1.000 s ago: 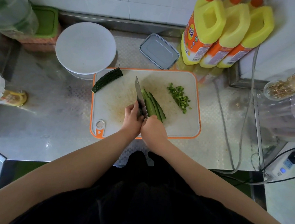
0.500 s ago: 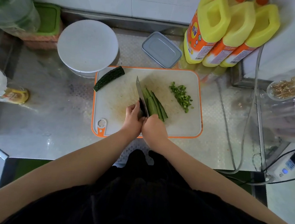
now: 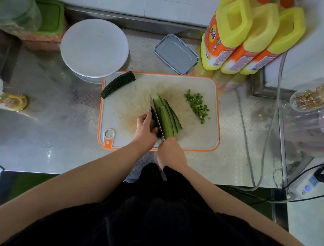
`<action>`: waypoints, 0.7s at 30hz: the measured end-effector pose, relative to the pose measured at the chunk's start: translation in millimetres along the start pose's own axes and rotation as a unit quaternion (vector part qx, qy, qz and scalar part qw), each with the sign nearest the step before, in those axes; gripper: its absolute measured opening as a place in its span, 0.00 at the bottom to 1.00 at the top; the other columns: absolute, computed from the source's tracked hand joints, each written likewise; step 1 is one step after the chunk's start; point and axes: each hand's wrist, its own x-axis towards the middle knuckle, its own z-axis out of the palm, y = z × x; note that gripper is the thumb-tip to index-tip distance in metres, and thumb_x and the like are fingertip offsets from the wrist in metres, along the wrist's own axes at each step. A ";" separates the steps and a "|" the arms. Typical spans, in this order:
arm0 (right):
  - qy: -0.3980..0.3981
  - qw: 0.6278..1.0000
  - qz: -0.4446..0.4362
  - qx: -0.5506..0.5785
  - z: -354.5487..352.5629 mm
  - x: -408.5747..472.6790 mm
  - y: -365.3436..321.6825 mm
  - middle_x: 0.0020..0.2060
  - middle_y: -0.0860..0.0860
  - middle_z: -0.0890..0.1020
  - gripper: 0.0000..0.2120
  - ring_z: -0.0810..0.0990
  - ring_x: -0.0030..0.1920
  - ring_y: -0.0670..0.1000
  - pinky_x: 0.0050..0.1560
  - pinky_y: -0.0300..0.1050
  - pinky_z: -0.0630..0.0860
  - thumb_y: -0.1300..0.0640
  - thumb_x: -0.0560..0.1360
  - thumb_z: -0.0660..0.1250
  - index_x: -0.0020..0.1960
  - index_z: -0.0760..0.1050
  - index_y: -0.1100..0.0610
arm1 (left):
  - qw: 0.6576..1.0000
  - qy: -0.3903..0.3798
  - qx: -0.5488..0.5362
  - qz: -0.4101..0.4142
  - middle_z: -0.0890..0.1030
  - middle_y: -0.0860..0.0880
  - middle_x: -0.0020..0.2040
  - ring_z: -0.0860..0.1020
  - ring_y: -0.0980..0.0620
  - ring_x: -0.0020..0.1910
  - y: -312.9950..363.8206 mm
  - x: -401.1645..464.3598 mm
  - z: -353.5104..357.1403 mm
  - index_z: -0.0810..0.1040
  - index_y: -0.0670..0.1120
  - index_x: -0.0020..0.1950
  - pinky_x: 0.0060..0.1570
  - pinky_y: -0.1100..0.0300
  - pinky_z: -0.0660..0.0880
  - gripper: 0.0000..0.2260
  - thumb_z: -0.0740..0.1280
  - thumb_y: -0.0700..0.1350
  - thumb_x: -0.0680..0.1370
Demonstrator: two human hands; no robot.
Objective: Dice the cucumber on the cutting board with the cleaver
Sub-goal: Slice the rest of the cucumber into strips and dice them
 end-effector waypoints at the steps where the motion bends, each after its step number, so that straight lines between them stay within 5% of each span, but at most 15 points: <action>1: 0.001 1.000 0.003 0.003 -0.4 1.3 -1.7 0.54 0.60 0.80 0.11 0.80 0.54 0.59 0.49 0.49 0.74 0.63 0.80 0.55 0.60 0.66 0.66 | 1.000 0.000 0.002 0.000 0.57 0.48 0.72 0.62 0.50 0.69 0.4 0.0 -0.1 0.53 0.47 0.79 0.65 0.68 0.58 0.29 0.59 0.35 0.81; 9: 0.013 1.000 -0.022 0.009 -2.5 14.3 -9.5 0.52 0.60 0.80 0.09 0.80 0.53 0.59 0.42 0.46 0.71 0.60 0.81 0.55 0.56 0.68 0.64 | 1.000 0.009 -0.007 -0.008 0.55 0.46 0.74 0.59 0.51 0.71 5.1 -3.4 1.3 0.51 0.45 0.79 0.61 0.74 0.53 0.29 0.59 0.35 0.81; 21: 0.015 1.000 -0.007 0.024 -2.2 -1.6 6.6 0.55 0.60 0.79 0.10 0.79 0.56 0.59 0.50 0.49 0.73 0.59 0.81 0.55 0.58 0.66 0.64 | 1.000 -0.008 -0.011 -0.025 0.54 0.48 0.75 0.59 0.48 0.73 7.2 -3.9 -1.8 0.51 0.48 0.80 0.65 0.66 0.58 0.29 0.58 0.38 0.81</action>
